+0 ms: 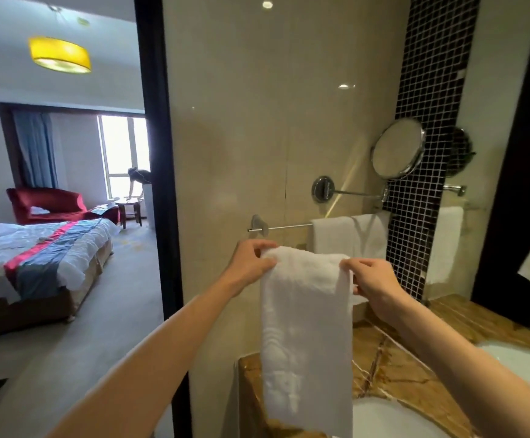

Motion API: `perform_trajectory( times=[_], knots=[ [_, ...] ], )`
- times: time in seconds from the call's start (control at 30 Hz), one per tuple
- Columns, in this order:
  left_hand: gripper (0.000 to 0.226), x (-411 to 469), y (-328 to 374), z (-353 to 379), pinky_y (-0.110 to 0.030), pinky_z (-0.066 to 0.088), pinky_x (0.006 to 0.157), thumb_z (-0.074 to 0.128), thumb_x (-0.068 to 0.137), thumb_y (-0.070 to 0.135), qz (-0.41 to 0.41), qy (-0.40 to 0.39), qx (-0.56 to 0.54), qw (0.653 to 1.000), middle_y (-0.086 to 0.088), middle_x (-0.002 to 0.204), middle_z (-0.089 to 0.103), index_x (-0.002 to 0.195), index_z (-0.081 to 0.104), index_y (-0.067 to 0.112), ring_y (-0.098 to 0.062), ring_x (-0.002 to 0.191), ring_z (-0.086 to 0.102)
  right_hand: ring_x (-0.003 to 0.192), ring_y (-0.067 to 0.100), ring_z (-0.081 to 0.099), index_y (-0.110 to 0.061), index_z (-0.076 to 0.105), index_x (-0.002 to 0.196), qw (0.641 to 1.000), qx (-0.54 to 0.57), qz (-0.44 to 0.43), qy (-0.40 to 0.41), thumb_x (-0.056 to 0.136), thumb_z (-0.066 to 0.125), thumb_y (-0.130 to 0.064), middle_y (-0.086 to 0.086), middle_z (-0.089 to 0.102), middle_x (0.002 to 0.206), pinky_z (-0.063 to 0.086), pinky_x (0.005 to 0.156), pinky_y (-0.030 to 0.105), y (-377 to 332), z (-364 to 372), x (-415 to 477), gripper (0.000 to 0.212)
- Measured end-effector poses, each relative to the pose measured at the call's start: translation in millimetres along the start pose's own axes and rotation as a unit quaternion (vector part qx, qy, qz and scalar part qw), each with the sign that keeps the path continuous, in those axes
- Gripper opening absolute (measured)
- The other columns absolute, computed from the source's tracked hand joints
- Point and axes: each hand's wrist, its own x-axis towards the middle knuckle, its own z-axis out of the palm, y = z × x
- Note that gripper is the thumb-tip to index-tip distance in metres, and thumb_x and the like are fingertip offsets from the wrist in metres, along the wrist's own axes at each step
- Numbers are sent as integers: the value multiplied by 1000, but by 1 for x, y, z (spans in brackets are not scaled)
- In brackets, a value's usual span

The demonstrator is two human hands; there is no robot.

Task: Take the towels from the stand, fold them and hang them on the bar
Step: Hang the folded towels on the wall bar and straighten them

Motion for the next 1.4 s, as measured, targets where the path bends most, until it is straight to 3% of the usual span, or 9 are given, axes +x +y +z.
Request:
perform_trajectory(
  times=[0.13, 0.47, 0.57, 0.67, 0.77, 0.87, 1.13, 1.27, 1.4],
  knots=[
    [38, 39, 39, -11, -26, 52, 71, 62, 80, -8, 24, -7, -60, 998, -16, 115, 65, 116, 66, 6, -13, 88, 60, 58, 17, 54, 1, 66, 77, 998, 44, -41, 34, 86, 60, -13, 6, 58, 64, 50, 57, 30, -55, -1, 26, 17],
    [48, 140, 122, -38, -38, 53, 77, 53, 82, -14, 120, -12, -49, 991, -15, 110, 61, 127, 57, 1, -19, 92, 59, 32, 11, 38, -11, 51, 54, 981, 123, -143, 42, 79, 58, -10, -5, 40, 39, 32, 39, 16, -166, 3, 121, 26],
    [44, 177, 131, -42, -41, 54, 74, 53, 83, -14, 148, 0, -69, 987, -17, 109, 63, 124, 59, 3, -20, 87, 61, 58, 26, 40, -2, 59, 73, 975, 145, -167, 27, 73, 61, -17, 9, 47, 67, 34, 59, 36, -187, 3, 155, 15],
    [42, 215, 136, -47, -28, 53, 62, 55, 84, -14, 168, 10, -91, 982, -11, 102, 63, 117, 62, 10, -12, 74, 60, 79, 30, 33, -3, 59, 90, 969, 174, -177, 11, 63, 61, -22, 13, 40, 89, 26, 69, 42, -206, 9, 185, 33],
    [45, 245, 137, -51, -27, 54, 59, 58, 83, -13, 184, 31, -103, 977, -10, 105, 64, 112, 62, 22, -13, 77, 61, 63, 31, 40, -4, 58, 73, 957, 217, -192, -17, 72, 59, -13, 13, 44, 73, 35, 60, 36, -220, 20, 208, 10],
    [50, 271, 131, -52, -22, 54, 56, 60, 81, -11, 193, 52, -100, 975, -9, 110, 64, 119, 61, 20, -13, 81, 62, 48, 20, 45, -12, 55, 53, 948, 254, -184, -48, 76, 55, -9, 5, 46, 53, 40, 49, 23, -225, 34, 233, 22],
    [70, 301, 84, -53, -40, 48, 99, 71, 69, -5, 187, 36, -34, 981, -10, 129, 57, 132, 51, 17, -24, 114, 58, 45, 15, 21, -22, 29, 50, 959, 265, -95, -24, 67, 48, -16, -3, 25, 49, 18, 46, 23, -186, 71, 292, 26],
    [74, 296, 54, -53, -44, 45, 102, 67, 76, -8, 159, -1, -17, 987, -8, 135, 51, 138, 42, 22, -24, 120, 54, 53, 22, 30, -18, 40, 64, 970, 233, -38, -52, 45, 52, -24, 5, 33, 62, 21, 52, 27, -160, 86, 306, 23],
    [78, 291, 39, -56, -42, 44, 103, 65, 78, -11, 127, -28, -13, 991, -10, 136, 49, 143, 34, 18, -24, 120, 54, 64, 31, 52, -5, 59, 83, 962, 245, -11, -121, 54, 45, -21, 14, 56, 74, 40, 61, 28, -141, 96, 317, 37]
  ],
)
